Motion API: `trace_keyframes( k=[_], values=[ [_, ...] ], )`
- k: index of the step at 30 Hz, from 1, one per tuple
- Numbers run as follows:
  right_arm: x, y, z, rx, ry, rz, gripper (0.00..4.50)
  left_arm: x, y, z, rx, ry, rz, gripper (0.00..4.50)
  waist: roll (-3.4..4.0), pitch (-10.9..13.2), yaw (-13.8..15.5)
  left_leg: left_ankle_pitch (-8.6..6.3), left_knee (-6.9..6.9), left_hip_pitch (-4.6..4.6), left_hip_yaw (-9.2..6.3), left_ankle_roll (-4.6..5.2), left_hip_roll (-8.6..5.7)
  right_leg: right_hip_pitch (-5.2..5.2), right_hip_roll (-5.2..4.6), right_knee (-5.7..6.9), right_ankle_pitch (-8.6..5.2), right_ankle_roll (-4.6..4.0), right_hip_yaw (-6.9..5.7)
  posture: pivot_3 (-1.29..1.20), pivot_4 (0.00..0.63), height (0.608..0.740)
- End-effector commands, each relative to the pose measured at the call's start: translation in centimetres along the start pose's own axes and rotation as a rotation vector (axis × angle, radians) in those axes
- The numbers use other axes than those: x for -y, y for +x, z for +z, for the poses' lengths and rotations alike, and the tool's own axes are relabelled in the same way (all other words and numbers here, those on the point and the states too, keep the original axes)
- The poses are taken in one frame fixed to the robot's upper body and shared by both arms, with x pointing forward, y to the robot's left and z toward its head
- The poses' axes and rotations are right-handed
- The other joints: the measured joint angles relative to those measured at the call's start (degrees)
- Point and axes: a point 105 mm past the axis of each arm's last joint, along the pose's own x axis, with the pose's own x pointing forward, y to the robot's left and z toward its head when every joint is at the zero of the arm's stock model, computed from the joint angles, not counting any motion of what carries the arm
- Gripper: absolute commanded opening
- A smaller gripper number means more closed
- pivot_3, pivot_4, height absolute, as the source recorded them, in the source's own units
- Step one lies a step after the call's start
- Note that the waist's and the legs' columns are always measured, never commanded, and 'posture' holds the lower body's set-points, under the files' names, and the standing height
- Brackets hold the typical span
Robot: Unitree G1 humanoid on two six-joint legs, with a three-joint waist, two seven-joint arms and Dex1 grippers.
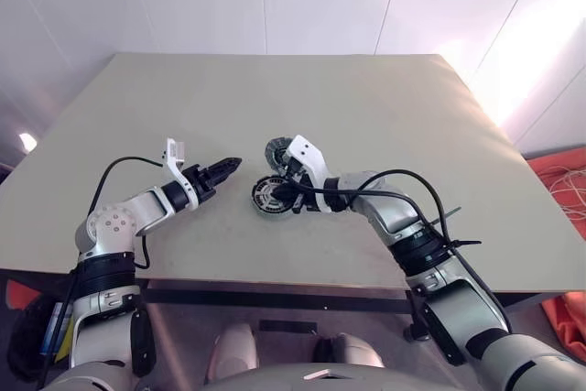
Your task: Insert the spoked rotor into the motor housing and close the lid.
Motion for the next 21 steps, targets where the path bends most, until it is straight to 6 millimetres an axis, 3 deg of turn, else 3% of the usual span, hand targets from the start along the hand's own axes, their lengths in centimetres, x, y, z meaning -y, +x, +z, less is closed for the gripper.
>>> trace_keyframes(
  k=[1,4,7,13,16,21],
  values=[
    [0.1,-1.8,3.9,0.103,-0.095,0.003,0.38,1.1,-0.1,1.2,0.037,0.032,-0.043,2.69,0.0,0.0,0.07,0.0,0.0,-0.01,0.0,0.0,0.0,0.0,0.0,0.0,0.01,-0.02,0.0,0.0,0.0,0.74],
    [0.1,-3.8,5.9,0.143,-0.178,0.011,0.38,1.3,-0.2,1.0,0.033,0.037,-0.051,2.69,0.0,0.0,0.06,-0.01,0.0,-0.06,0.0,0.01,-0.01,-0.04,0.0,-0.01,0.06,-0.1,0.0,0.0,0.0,0.74],
    [0.8,-5.6,6.3,0.107,-0.306,-0.013,0.38,1.2,-0.2,1.0,0.032,0.037,-0.05,2.69,-0.01,0.0,0.08,-0.01,0.0,-0.02,0.0,0.02,0.0,-0.01,0.0,-0.01,-0.01,0.02,0.0,0.0,0.0,0.74],
    [1.3,-8.7,4.2,-0.042,-0.517,0.064,0.38,0.8,-0.6,1.4,0.048,0.039,-0.035,2.69,-0.02,0.0,0.33,-0.02,0.02,-0.05,0.01,0.05,-0.03,0.0,-0.01,-0.03,-0.02,0.06,0.0,0.0,0.0,0.74],
    [2.4,-9.3,3.3,-0.082,-0.541,0.063,0.95,0.7,-0.7,1.6,0.056,0.042,-0.03,2.69,-0.02,0.0,0.09,-0.01,0.02,-0.03,0.02,0.07,-0.01,-0.02,0.01,-0.01,-0.02,0.05,0.0,0.0,0.0,0.74],
    [2.9,-8.8,3.1,-0.093,-0.586,0.056,2.65,0.6,-0.8,1.7,0.065,0.043,-0.025,2.69,-0.02,0.0,0.08,0.02,0.05,-0.07,0.02,0.2,-0.01,-0.04,0.0,-0.01,-0.02,0.03,-0.01,0.0,0.0,0.74]
  ],
)
